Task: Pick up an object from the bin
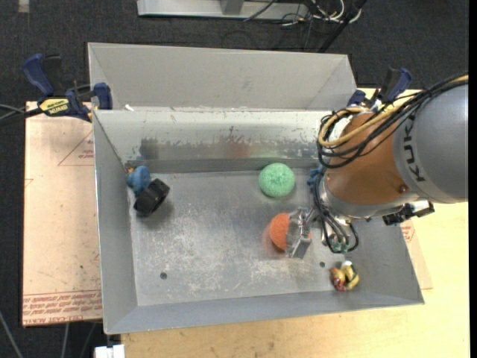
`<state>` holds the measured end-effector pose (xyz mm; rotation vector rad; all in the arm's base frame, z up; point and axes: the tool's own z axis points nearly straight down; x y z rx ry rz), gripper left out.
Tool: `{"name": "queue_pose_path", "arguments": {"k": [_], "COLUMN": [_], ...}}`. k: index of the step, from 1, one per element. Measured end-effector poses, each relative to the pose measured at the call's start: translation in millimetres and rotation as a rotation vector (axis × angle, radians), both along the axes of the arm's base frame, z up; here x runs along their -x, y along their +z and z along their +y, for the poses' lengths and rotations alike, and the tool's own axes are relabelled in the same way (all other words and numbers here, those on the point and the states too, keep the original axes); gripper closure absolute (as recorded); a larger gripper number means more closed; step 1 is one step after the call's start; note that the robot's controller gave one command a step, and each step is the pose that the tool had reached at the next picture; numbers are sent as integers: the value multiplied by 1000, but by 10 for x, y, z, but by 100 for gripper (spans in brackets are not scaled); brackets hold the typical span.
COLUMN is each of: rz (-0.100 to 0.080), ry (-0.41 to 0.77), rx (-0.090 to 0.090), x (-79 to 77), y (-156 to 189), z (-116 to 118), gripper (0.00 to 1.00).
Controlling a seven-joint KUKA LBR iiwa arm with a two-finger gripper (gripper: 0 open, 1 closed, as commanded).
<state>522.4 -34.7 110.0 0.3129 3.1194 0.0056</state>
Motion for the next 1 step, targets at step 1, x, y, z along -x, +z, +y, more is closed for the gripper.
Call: {"name": "queue_pose_path", "arguments": {"k": [1], "rz": [0], "ry": [0], "rx": [0], "x": [-1], "y": [73], "z": [0], "gripper": [100]}}
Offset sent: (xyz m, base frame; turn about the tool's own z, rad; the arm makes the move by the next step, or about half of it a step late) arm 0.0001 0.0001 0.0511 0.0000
